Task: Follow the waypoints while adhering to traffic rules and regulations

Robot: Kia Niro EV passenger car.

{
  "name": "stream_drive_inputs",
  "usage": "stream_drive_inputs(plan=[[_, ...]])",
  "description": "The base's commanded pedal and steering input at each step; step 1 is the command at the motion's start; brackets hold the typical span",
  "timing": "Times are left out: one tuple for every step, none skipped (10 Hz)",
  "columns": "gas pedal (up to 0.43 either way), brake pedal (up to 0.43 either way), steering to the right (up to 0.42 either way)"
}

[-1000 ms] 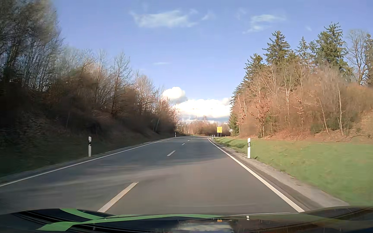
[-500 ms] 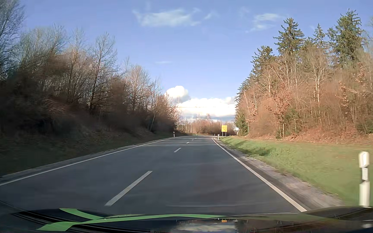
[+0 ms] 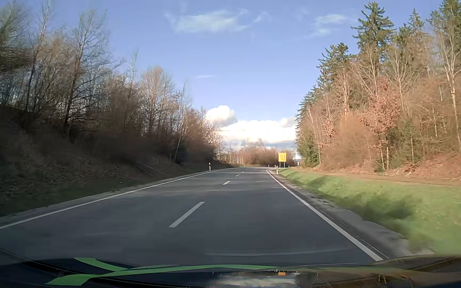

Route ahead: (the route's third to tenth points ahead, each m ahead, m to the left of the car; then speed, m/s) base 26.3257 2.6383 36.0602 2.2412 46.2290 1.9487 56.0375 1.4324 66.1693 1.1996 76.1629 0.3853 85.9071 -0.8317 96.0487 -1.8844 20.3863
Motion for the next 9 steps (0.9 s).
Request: stream_drive_inputs(plan=[[0.197, 0.0, 0.0], [0.197, 0.0, 0.001], [0.197, 0.0, 0.001], [0.197, 0.0, 0.001], [0.197, 0.0, 0.001], [0.197, 0.0, 0.003], [0.197, 0.0, 0.005], [0.197, 0.0, 0.008], [0.197, 0.0, 0.008]])
